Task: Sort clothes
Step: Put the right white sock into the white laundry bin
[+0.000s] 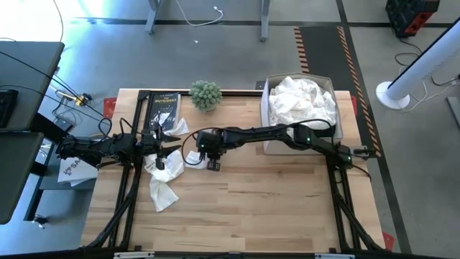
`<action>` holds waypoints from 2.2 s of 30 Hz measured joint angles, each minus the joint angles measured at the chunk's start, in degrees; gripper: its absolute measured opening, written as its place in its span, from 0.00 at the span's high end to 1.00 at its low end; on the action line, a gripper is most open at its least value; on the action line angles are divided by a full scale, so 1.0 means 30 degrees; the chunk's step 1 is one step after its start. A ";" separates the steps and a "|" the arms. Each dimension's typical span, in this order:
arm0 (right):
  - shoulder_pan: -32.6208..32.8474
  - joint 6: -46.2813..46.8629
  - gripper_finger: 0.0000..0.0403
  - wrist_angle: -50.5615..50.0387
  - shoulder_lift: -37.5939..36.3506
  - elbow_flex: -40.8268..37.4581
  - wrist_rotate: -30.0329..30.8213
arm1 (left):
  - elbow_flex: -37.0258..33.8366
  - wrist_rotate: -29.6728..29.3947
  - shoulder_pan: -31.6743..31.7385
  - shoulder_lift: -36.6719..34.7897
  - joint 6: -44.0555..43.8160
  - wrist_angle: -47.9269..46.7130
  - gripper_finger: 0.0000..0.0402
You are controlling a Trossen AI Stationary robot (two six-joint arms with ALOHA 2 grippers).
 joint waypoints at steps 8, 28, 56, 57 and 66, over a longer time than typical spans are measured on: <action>0.1091 -0.1116 0.98 -0.4386 -0.4324 0.1757 0.7280 | 0.0000 0.0000 0.0000 0.0000 0.0000 0.0021 0.67; -0.3357 1.1303 0.99 -1.5889 -1.7577 -0.1381 2.1482 | 0.0000 -0.0007 -0.0003 -0.0004 0.0000 -0.0006 0.67; -0.8141 1.0957 0.73 -1.0608 -2.1787 -1.9031 0.6591 | 0.0000 -0.0004 -0.0007 0.0018 0.0000 -0.0004 0.67; -0.8128 1.0900 0.71 -1.1096 -2.2154 -1.8090 0.6426 | 0.0000 0.0000 0.0000 0.0017 0.0000 -0.0004 0.67; -0.8075 0.9918 0.65 -0.8952 -2.5613 -1.4818 1.1186 | 0.0000 -0.0007 -0.0006 0.0018 0.0000 -0.0004 0.67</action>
